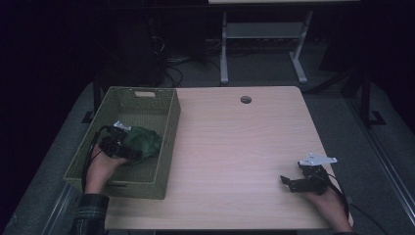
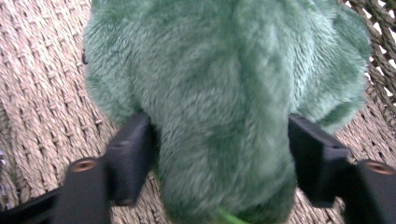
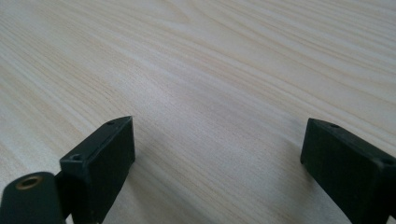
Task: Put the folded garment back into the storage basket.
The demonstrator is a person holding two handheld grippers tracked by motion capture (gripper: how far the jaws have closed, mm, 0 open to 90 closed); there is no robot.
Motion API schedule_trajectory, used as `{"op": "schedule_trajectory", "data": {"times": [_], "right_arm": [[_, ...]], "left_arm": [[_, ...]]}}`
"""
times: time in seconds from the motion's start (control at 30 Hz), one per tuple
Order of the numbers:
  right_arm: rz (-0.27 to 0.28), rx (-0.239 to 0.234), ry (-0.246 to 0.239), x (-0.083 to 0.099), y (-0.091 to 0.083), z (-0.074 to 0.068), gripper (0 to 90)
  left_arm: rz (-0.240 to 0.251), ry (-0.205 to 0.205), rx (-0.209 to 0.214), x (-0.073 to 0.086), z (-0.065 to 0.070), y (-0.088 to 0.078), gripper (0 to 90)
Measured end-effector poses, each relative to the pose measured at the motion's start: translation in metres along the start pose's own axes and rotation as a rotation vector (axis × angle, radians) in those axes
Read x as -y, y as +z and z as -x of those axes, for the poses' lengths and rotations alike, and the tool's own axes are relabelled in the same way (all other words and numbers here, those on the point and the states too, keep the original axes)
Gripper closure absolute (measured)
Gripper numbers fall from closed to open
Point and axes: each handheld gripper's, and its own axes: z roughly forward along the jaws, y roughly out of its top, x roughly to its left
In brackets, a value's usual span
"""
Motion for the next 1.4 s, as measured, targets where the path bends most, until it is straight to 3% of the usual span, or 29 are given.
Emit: {"op": "schedule_trajectory", "data": {"times": [0.07, 0.1, 0.17, 0.37, 0.63, 1.0, 1.4], "right_arm": [[0.000, 0.000, 0.000, 0.000, 0.000, 0.000, 9.6], [0.000, 0.000, 0.000, 0.000, 0.000, 0.000, 9.6], [0.000, 0.000, 0.001, 0.000, 0.000, 0.000, 9.6], [0.001, 0.001, 0.001, 0.000, 0.000, 0.000, 9.6], [0.001, 0.001, 0.000, 0.000, 0.000, 0.000, 9.6], [0.001, 0.001, -0.001, 0.000, 0.000, 0.000, 9.6], [0.001, 0.002, 0.000, 0.000, 0.000, 0.000, 9.6]], "left_arm": [[0.013, -0.001, 0.011, 0.000, -0.001, -0.002, 20.2], [0.042, -0.011, 0.046, 0.000, -0.001, -0.006, 19.5], [0.060, -0.012, 0.060, -0.001, -0.001, -0.010, 18.9], [0.096, -0.002, 0.064, -0.007, 0.003, -0.022, 18.1], [0.167, 0.021, 0.066, -0.031, 0.018, -0.039, 17.6], [0.277, 0.050, 0.144, -0.052, 0.053, -0.056, 16.9], [0.322, 0.100, 0.228, -0.070, 0.103, -0.052, 16.9]]}}
